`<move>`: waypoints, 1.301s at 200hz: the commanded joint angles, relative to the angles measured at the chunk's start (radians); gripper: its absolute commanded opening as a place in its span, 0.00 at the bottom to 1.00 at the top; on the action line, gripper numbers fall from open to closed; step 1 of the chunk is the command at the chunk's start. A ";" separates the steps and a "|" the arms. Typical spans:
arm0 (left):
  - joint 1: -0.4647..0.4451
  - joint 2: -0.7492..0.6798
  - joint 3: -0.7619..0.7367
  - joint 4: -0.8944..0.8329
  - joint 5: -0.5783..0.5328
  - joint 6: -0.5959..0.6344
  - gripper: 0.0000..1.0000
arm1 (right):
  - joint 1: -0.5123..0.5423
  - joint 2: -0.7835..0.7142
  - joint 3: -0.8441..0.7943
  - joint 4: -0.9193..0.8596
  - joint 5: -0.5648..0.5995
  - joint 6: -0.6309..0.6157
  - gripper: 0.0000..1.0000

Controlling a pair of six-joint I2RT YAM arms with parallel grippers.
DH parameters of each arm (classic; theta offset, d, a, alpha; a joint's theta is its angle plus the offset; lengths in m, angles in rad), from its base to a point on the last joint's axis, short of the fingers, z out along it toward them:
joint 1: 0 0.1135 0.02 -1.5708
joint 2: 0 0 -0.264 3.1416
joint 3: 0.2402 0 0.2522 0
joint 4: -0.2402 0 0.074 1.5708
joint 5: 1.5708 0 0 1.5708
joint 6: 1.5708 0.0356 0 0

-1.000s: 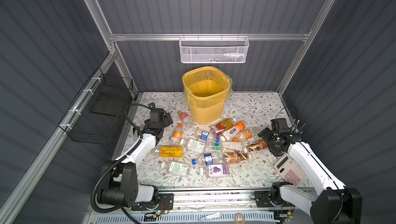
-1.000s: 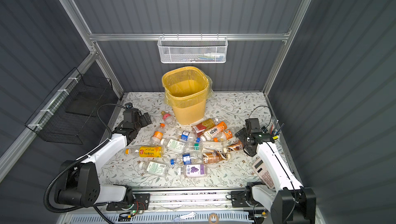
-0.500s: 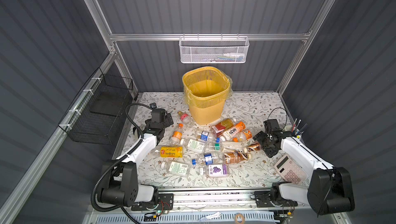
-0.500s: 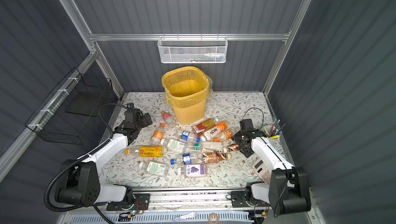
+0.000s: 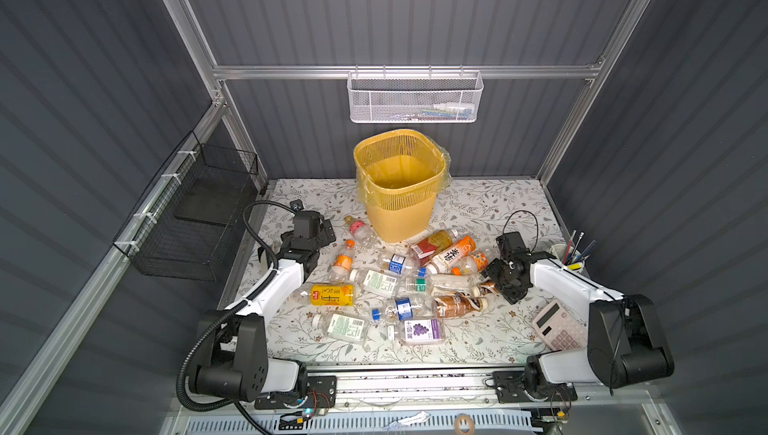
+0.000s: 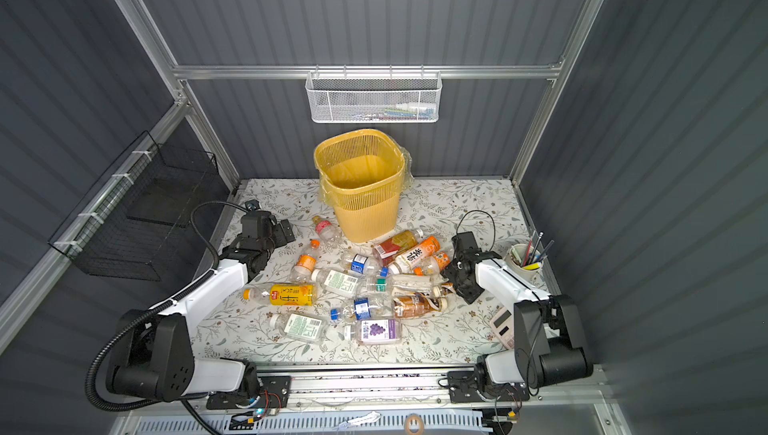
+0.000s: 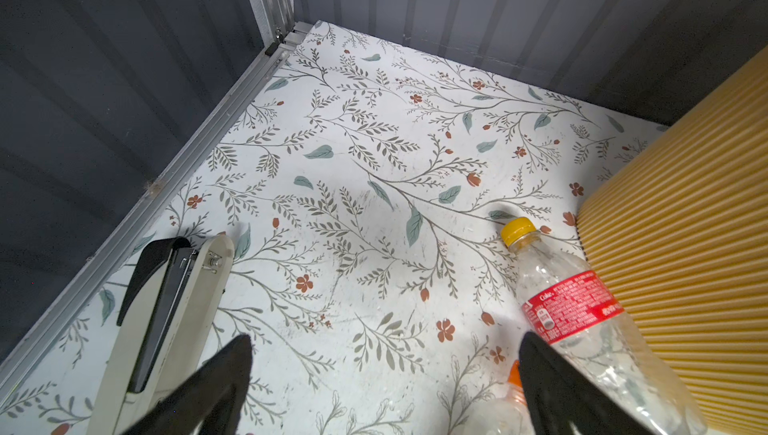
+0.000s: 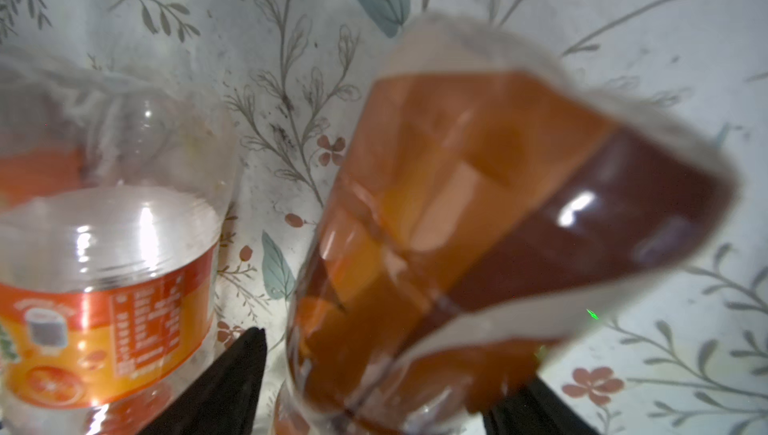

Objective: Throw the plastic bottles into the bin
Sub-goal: 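Release the green bottle into the bin, then lower right gripper onto brown bottle, then lift the brown bottle with the right gripper and drop it into the bin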

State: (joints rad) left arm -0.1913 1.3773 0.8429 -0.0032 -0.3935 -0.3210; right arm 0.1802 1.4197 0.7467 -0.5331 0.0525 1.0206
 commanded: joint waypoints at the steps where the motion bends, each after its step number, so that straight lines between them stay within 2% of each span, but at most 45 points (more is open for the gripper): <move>1: -0.007 -0.018 0.021 0.006 -0.013 0.015 1.00 | 0.007 0.021 0.014 0.012 0.039 -0.009 0.72; 59: -0.007 -0.018 0.018 0.004 -0.019 0.007 1.00 | 0.014 -0.029 0.056 0.018 0.103 -0.089 0.52; 98: -0.007 -0.020 0.016 0.009 -0.020 -0.012 1.00 | 0.014 -0.121 0.134 -0.018 0.171 -0.170 0.51; 130: -0.007 -0.027 0.004 0.015 -0.037 -0.044 1.00 | 0.012 -0.223 0.232 0.024 0.227 -0.293 0.50; 165: -0.007 -0.045 -0.016 0.029 -0.031 -0.080 1.00 | -0.024 -0.249 0.428 0.119 0.144 -0.420 0.50; 202: -0.007 -0.059 -0.027 0.029 -0.014 -0.086 1.00 | -0.013 -0.117 0.695 0.219 -0.074 -0.428 0.50; 234: -0.008 -0.050 -0.017 0.010 0.009 -0.086 1.00 | 0.095 0.114 0.976 0.250 -0.251 -0.416 0.51; 249: -0.007 -0.028 0.003 -0.020 0.014 -0.094 1.00 | 0.158 0.272 1.182 0.159 -0.335 -0.462 0.53; 260: -0.007 -0.017 0.011 -0.040 0.014 -0.098 1.00 | 0.187 0.410 1.412 -0.008 -0.333 -0.507 0.62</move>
State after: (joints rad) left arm -0.1913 1.3384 0.8288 0.0010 -0.3935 -0.3977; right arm 0.2939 1.6115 1.8584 -0.3439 -0.1356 0.6022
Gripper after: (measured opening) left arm 0.997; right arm 0.550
